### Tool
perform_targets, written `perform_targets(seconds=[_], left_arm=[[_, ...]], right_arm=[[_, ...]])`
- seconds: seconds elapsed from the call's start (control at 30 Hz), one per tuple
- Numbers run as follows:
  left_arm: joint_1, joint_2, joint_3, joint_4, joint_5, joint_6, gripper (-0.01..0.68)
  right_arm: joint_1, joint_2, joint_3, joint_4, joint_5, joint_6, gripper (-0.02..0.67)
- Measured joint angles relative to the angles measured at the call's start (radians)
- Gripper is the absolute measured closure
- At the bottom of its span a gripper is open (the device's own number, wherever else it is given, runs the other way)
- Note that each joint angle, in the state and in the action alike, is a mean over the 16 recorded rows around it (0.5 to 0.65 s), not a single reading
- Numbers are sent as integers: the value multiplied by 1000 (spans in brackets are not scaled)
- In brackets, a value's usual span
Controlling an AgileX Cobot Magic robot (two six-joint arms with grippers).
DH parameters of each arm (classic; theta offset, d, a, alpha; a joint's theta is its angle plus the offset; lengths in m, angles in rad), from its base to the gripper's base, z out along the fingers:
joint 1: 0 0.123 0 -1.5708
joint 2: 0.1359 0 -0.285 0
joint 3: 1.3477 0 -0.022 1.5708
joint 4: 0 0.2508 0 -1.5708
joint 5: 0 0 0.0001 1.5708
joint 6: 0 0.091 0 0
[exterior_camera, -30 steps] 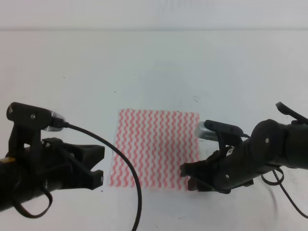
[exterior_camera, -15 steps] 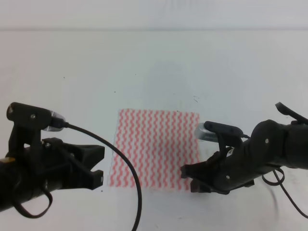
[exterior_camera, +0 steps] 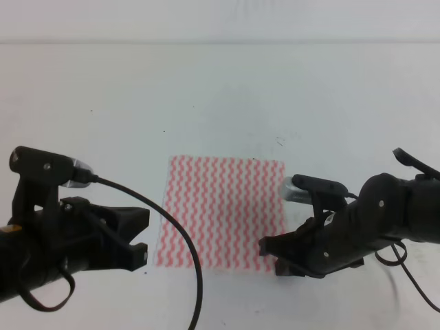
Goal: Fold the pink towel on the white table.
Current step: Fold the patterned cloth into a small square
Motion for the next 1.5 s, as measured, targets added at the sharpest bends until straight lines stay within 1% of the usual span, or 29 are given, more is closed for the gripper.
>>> perform_targets(seconds=[0.7, 1.1, 1.37, 1.5], left_arm=[[0, 0, 0, 0, -4, 49, 678], [0, -2, 0, 0, -10, 80, 678], [0, 0, 0, 0, -7, 127, 678], [0, 0, 0, 0, -1, 178, 678]], right_arm=[[0, -75, 0, 35, -55, -5, 665], [0, -93, -31, 57, -106, -6, 665], [0, -94, -48, 63, -177, -6, 665], [0, -87, -49, 63, -210, -6, 665]])
